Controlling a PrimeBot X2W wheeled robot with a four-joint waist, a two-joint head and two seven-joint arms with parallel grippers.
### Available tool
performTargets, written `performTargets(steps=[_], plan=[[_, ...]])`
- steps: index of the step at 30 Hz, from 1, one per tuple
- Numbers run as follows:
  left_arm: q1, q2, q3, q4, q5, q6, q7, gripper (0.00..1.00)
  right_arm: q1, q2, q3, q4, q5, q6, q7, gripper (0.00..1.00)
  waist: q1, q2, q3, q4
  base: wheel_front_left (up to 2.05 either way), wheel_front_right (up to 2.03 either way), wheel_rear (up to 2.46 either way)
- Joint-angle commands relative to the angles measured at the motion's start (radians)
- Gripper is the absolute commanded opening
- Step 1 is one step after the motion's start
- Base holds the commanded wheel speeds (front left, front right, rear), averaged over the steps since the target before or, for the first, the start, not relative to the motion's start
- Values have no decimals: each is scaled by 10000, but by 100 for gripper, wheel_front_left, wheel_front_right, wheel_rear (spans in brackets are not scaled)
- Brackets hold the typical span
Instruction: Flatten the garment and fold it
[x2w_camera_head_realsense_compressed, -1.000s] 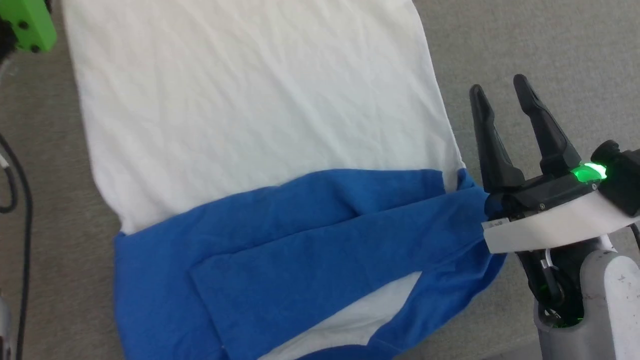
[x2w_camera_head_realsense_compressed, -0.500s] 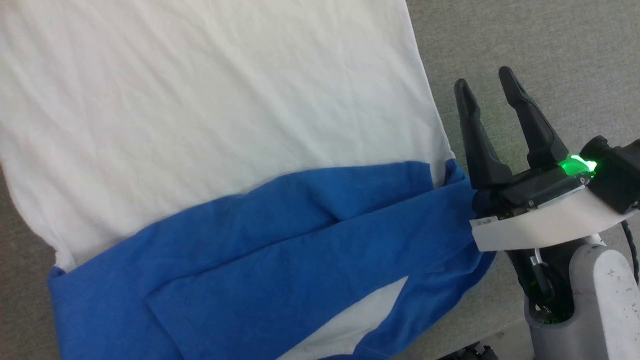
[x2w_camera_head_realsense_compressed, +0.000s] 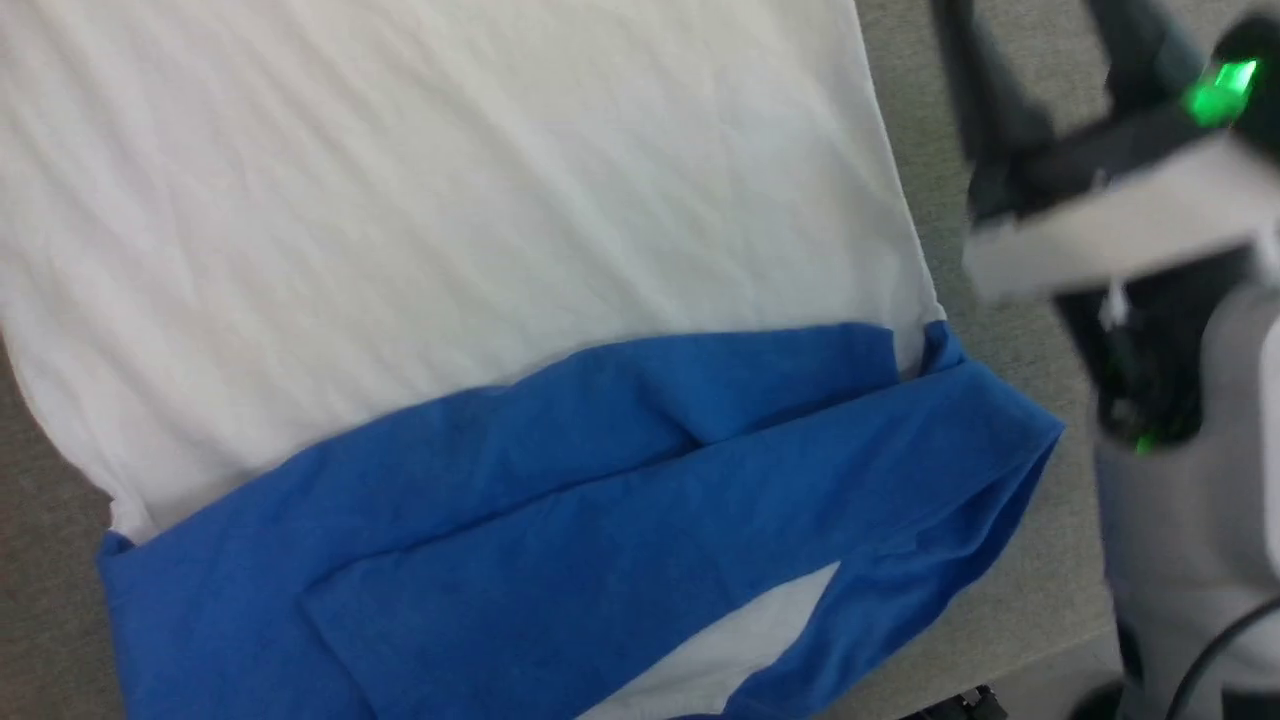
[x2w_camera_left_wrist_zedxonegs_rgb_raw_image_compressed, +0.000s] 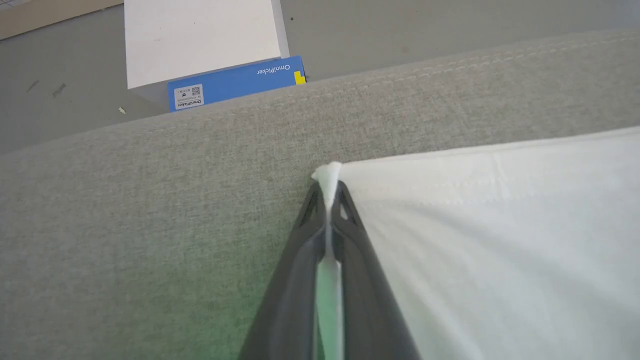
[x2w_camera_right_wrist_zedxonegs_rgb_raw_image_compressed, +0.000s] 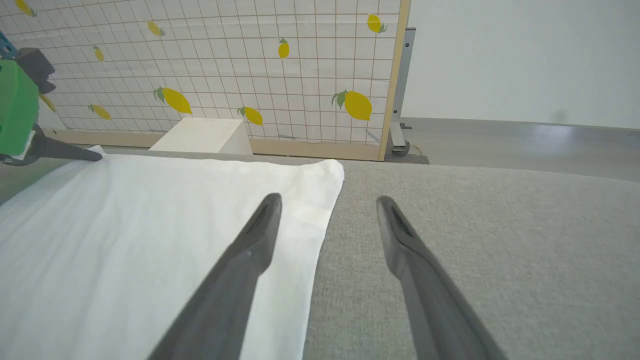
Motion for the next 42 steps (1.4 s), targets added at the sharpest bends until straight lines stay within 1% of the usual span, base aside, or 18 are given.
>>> performTargets(steps=[1,4,6,10,12,16,21,22,23,24,25,27,28,30,33,38,42], plan=[[80,-89,-125,164,-7,-70,50,0,-857,-4,-150,447,-8,-15,295,100,-1,-1,53,187,0,0,0],[-67,-315,-300,118,-41,-171,-79,0,-2594,26,-567,1852,160,-15,1001,100,-1,-1,105,483,0,0,0],[-201,-560,-441,137,-101,-286,-286,0,-3794,42,-831,3074,205,-15,1525,100,-1,-1,125,786,0,0,0],[-421,-1064,-724,218,-186,-486,-741,0,-5414,58,-1391,5247,-94,-15,2494,100,-1,-1,168,1360,0,0,0],[-546,-1287,-849,330,-249,-632,-968,0,-5983,61,-1659,6193,-379,-15,3055,100,-1,-1,194,1617,0,0,0],[-784,-1610,-1092,602,-300,-901,-1348,0,-6805,65,-2042,7568,-613,-15,4145,100,-1,-1,240,2020,0,0,0],[-969,-1792,-1251,945,-330,-1098,-1671,0,-7429,66,-2052,8535,-1448,-15,5600,100,-1,-1,238,2207,0,0,0],[-989,-1825,-1275,1019,-339,-1122,-1731,0,-7526,66,-2064,8668,-1644,-15,5967,75,-1,-1,234,2229,0,0,0],[-1005,-1845,-1296,1073,-339,-1140,-1781,0,-7591,66,-2043,8772,-1795,-15,6303,44,-1,-1,234,2241,0,0,0],[-1026,-1862,-1316,1138,-334,-1158,-1848,0,-7649,67,-2004,8871,-2050,-15,6753,17,-1,-1,238,2242,0,0,0],[-1039,-1877,-1327,1186,-337,-1170,-1901,0,-7683,67,-1958,8887,-2278,-15,7064,0,-1,-1,243,2239,0,0,0],[-1077,-1911,-1352,1271,-337,-1201,-2043,0,-7750,67,-1973,8737,-2611,-15,7432,0,-1,-1,261,2257,0,0,0],[-1158,-1926,-1364,1330,-303,-1244,-2291,0,-7825,67,-2052,8401,-2833,-15,7243,0,-1,-1,296,2285,0,0,0],[-1271,-1919,-1372,1370,-217,-1283,-2655,0,-7837,67,-2098,8122,-3014,-15,6863,0,-1,-1,328,2303,0,0,0],[-1523,-1874,-1358,1423,42,-1309,-3561,0,-7859,67,-2194,7777,-3120,-15,5937,0,-1,-1,367,2296,0,0,0],[-1876,-1837,-1354,1687,535,-1196,-5148,0,-7943,67,-2408,7608,-3245,-15,4108,0,-1,-1,337,2250,0,0,0],[-2075,-1764,-1306,1991,849,-1093,-6452,0,-8049,68,-2350,7705,-3065,-15,2704,0,-1,-1,227,2181,0,0,0]])
